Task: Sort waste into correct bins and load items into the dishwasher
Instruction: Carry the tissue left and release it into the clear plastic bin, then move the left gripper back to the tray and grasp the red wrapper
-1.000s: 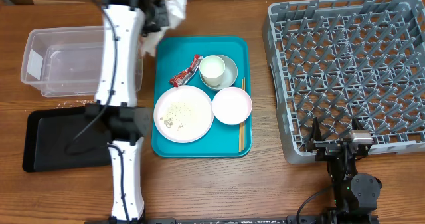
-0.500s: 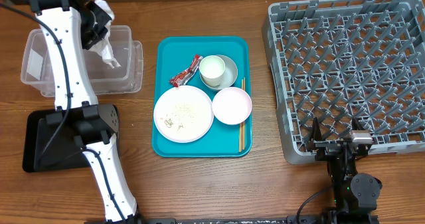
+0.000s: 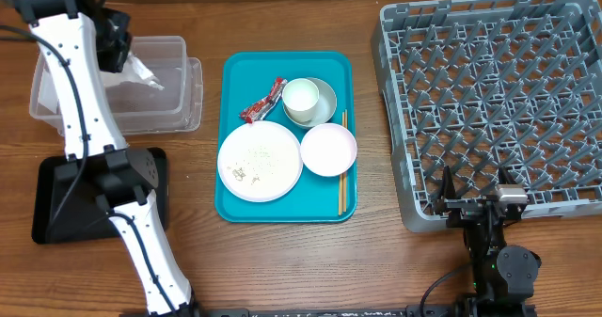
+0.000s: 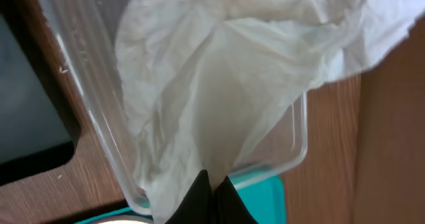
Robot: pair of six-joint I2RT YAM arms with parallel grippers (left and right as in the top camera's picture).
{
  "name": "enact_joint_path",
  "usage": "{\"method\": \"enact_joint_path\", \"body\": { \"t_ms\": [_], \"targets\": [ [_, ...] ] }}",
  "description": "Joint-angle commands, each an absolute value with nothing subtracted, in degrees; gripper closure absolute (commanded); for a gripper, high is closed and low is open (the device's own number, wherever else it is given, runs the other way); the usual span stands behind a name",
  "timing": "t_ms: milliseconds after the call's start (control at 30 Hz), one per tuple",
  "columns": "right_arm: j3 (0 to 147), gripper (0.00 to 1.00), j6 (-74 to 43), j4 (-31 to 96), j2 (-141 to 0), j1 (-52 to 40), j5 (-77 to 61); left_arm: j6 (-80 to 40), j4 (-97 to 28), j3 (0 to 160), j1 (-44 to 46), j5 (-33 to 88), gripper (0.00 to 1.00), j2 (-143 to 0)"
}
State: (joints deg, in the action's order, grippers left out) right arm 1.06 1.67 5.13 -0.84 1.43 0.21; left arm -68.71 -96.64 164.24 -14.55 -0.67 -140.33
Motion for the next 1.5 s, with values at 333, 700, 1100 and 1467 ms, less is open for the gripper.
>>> {"method": "enact_joint_path", "body": {
  "t_ms": [333, 700, 1100, 1467],
  "targets": [
    [0.5, 0.00, 1.5, 4.8, -0.2, 1.6, -0.1, -82.7, -95.5, 152.5, -15.7, -6.1, 0.96, -138.3],
    [0.5, 0.00, 1.5, 4.8, -0.2, 1.6, -0.1, -60.8, -89.3, 154.3, -15.8, -5.7, 0.16, -138.2],
    [0.5, 0.00, 1.5, 4.8, -0.2, 1.6, -0.1, -30.0, -89.5, 167.9, -13.6, 13.1, 0.26, -136.2],
    [0.5, 0.00, 1.5, 4.8, -0.2, 1.6, -0.1, -10.9, -96.5, 165.9, 0.6, 12.1, 0.29, -137.8]
  ]
}}
